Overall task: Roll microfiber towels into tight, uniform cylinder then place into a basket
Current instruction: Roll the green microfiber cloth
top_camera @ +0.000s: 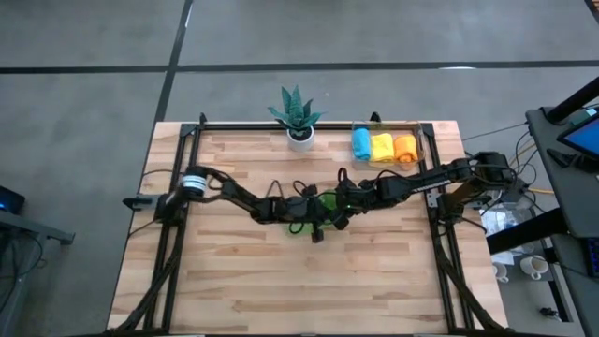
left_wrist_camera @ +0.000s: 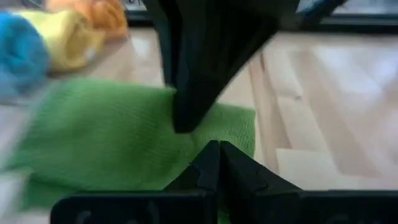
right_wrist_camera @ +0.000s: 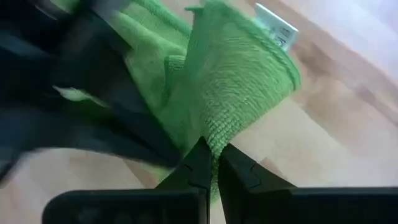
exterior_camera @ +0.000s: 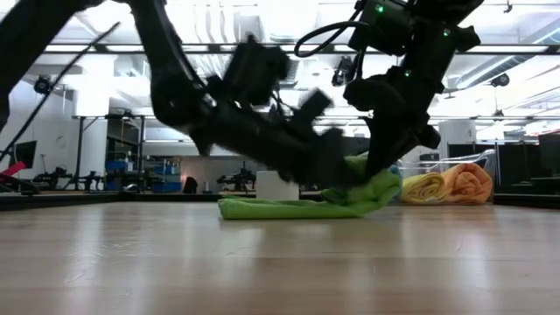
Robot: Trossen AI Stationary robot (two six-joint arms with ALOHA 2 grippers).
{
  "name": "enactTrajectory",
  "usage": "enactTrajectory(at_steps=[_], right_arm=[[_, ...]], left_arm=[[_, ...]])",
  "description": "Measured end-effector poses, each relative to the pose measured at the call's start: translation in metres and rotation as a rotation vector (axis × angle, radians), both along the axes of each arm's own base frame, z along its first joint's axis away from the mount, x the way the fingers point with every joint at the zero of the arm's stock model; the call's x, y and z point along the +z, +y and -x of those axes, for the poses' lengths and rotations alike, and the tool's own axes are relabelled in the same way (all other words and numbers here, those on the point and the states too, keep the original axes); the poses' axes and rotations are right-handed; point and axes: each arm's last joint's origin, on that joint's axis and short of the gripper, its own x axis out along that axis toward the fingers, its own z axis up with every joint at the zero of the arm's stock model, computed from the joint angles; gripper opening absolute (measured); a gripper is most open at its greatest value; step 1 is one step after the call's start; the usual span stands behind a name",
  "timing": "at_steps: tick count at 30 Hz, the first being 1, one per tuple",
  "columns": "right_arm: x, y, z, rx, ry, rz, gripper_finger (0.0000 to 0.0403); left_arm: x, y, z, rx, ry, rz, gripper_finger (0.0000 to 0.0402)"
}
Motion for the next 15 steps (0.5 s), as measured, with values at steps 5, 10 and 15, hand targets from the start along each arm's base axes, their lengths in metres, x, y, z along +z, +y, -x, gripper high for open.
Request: enactTrajectory(at_steps=[5, 10, 15], right_arm=[[-0.001, 0.003, 0.000, 0.021, 0.016, -0.045, 0.0009], [-0.003, 0.010, -0.004, 0.035, 0.006, -0.074, 0.0009], [-0.006, 0.012, -0.008, 0.040, -0.011, -0.074, 0.0009]], left_arm=[[-0.020, 0.002, -0.021, 0.007, 0.053, 0.019, 0.0000], [-0.022, 0.002, -0.029, 0.007, 0.046, 0.019, 0.0000], [-0.021, 0.002, -0.027, 0.001, 0.064, 0.016, 0.0000]])
